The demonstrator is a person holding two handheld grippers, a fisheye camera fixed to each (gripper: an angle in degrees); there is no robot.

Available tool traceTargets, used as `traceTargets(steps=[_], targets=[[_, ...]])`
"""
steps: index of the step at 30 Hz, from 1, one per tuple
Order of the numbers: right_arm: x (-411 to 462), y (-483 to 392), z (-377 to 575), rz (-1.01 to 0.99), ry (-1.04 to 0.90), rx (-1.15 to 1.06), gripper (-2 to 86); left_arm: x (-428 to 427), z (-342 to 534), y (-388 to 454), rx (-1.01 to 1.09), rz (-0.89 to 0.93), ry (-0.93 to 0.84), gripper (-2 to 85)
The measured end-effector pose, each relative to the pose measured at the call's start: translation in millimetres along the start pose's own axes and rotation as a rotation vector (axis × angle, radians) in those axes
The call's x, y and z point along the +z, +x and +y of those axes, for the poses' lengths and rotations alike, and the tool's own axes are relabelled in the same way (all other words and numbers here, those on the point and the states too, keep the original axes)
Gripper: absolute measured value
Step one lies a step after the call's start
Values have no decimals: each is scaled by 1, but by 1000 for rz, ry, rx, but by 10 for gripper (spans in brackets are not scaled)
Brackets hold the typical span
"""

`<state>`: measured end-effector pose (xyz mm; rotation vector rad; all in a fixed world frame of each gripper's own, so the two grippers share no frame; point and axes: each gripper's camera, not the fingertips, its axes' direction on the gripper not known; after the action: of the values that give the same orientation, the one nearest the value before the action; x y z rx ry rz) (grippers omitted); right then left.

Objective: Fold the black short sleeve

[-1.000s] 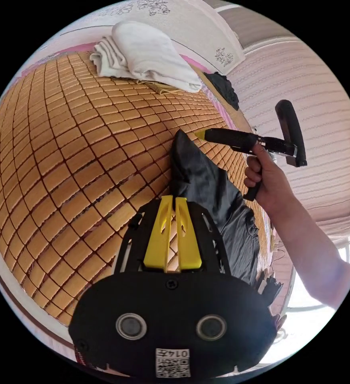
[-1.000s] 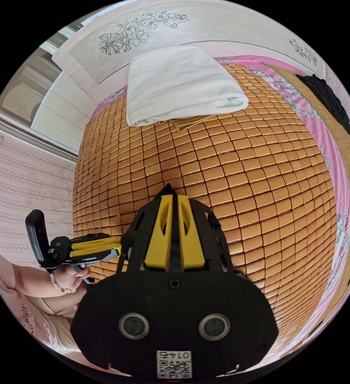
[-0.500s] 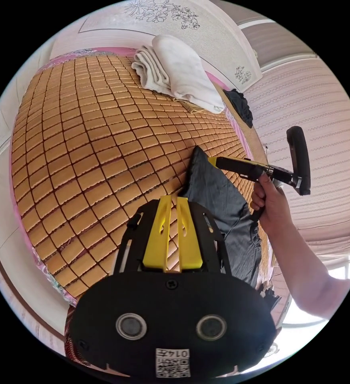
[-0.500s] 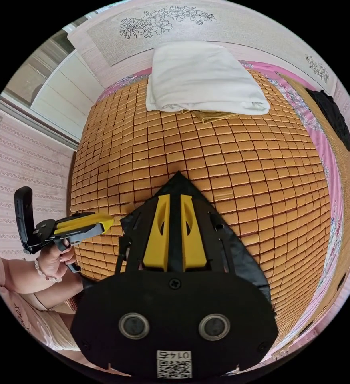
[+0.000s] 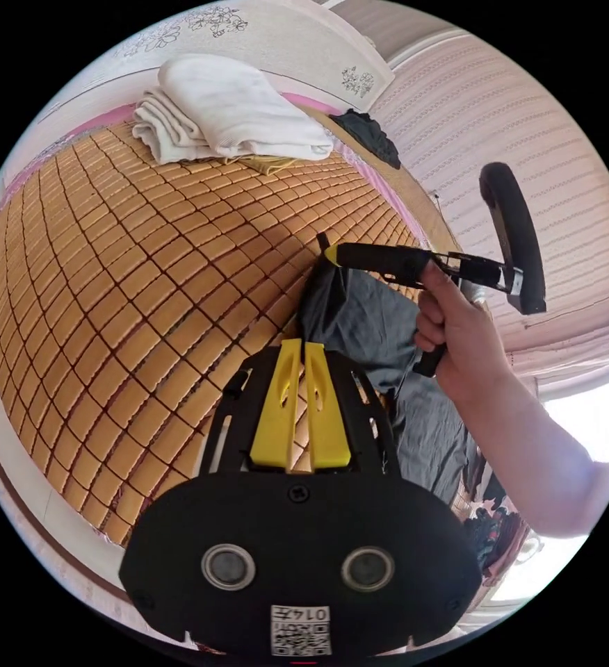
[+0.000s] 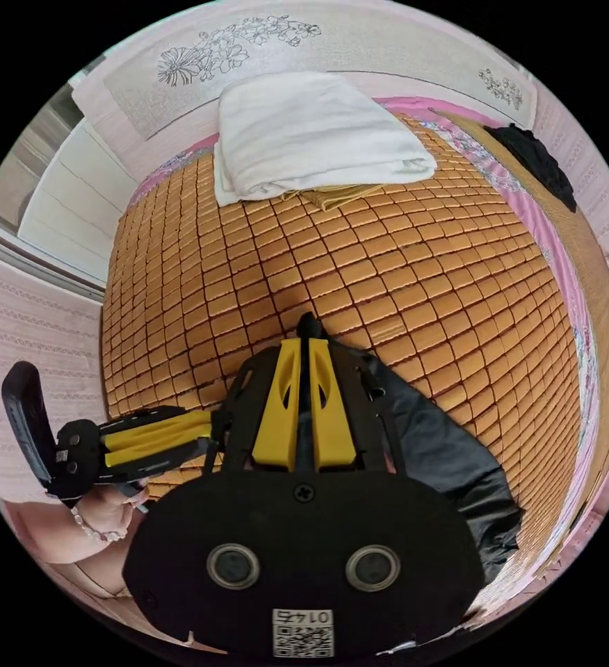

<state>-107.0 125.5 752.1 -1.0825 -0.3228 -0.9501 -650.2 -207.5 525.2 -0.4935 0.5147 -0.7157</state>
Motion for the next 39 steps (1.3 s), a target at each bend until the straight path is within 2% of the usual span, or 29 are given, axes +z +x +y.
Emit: traceTargets(steps=[4,7,9,11,14,17,19,23,30,34,36,39], targets=[[-93,65,75,-184,281,207,1,-16,20,49,207,169,96,-10],[-160,106,159,-237,440,329,5,-21,43,106,400,308,95,-10],[-192,122,214,-203,475,395,7,-19,63,143,525,369,63,-10],[-216,132,269,-158,471,466,10,-8,95,187,668,447,-24,-8],[-229,139,353,-126,400,586,14,32,142,220,741,484,-204,-4],[-197,143,420,-56,159,719,19,85,186,229,759,438,-410,22],[-173,147,455,-51,13,791,22,107,200,226,749,379,-474,36],[-172,155,456,-77,66,760,28,129,194,216,743,219,-402,41],[-163,191,340,-51,174,447,68,193,158,226,787,16,-325,51],[-140,214,284,-18,141,394,78,243,143,243,802,24,-377,75],[-130,219,274,-37,120,394,76,264,142,246,819,-33,-380,72],[-117,218,275,-116,90,431,43,305,143,245,819,-76,-478,43]])
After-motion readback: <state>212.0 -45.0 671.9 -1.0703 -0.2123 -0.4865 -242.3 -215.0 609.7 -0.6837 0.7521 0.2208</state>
